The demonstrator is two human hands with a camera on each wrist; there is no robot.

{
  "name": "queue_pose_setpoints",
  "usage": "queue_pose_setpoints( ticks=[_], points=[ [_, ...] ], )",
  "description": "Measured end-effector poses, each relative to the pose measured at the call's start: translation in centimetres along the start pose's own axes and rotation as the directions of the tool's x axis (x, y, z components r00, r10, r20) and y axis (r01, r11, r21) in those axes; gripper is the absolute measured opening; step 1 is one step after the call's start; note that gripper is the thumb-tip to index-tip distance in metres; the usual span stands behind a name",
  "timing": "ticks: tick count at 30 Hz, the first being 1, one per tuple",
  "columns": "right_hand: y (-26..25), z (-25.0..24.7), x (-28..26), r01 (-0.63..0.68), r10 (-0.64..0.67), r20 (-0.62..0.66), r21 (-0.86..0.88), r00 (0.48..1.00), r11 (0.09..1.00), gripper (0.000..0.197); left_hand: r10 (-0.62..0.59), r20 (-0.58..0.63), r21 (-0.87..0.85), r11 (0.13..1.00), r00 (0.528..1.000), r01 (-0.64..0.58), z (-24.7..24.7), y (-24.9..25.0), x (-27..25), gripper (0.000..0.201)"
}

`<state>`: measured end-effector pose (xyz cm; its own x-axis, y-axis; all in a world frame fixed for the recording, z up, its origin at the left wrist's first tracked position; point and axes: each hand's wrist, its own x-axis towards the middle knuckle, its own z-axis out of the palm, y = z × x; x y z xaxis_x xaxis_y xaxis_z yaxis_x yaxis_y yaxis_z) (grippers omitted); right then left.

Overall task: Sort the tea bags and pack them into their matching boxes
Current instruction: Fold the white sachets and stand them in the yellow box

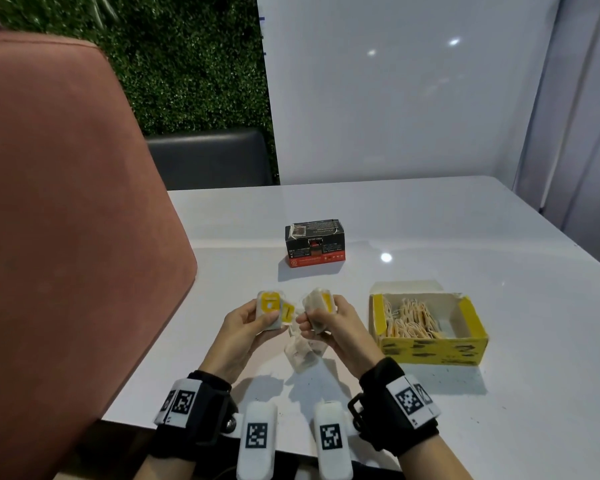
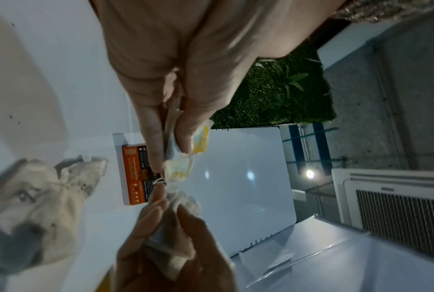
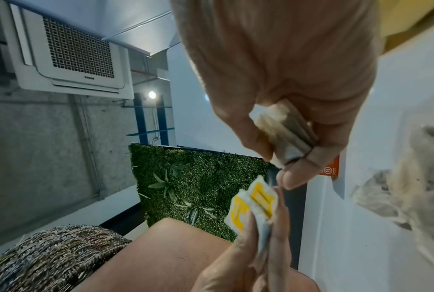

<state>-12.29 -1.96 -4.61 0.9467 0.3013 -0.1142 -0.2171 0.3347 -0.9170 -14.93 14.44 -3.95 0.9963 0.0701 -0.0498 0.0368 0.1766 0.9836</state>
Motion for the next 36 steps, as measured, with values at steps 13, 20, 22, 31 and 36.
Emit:
queue_pose_setpoints(
  ticks=[13,20,22,31,36],
  points=[
    [-1.7,0.2,0.1,0.228,-0.272,-0.016,-0.502,0.962,0.834,0.030,-0.112,0.007,-0.057,0.992,0.994,0.112,-0.1,0.2,-1.0,0.023],
    [-2.6,1.6,-0.1,0.304,-0.286,0.141,-0.671,0.948,0.676,0.037,-0.181,0.094,-0.087,0.978,0.979,0.189,0.9,0.1,-1.5,0.032],
    [-2.8,1.8,-0.1,0.322,-0.314,0.146,-0.697,0.938,0.641,0.037,-0.233,0.118,-0.134,0.960,0.965,0.248,1.0,-0.5,-1.6,0.021],
    [-6.0,-0.5,0.2,0.290,-0.166,0.254,-0.604,0.953,0.743,0.035,-0.395,0.219,-0.624,0.646,0.892,0.440,-1.4,0.5,-1.9,0.062],
    [-7.0,1.2,0.7,0.285,0.104,0.467,-0.685,0.878,0.670,0.038,-0.462,0.294,-0.410,0.730,0.836,0.547,0.0,1.1,-2.6,0.075]
  ],
)
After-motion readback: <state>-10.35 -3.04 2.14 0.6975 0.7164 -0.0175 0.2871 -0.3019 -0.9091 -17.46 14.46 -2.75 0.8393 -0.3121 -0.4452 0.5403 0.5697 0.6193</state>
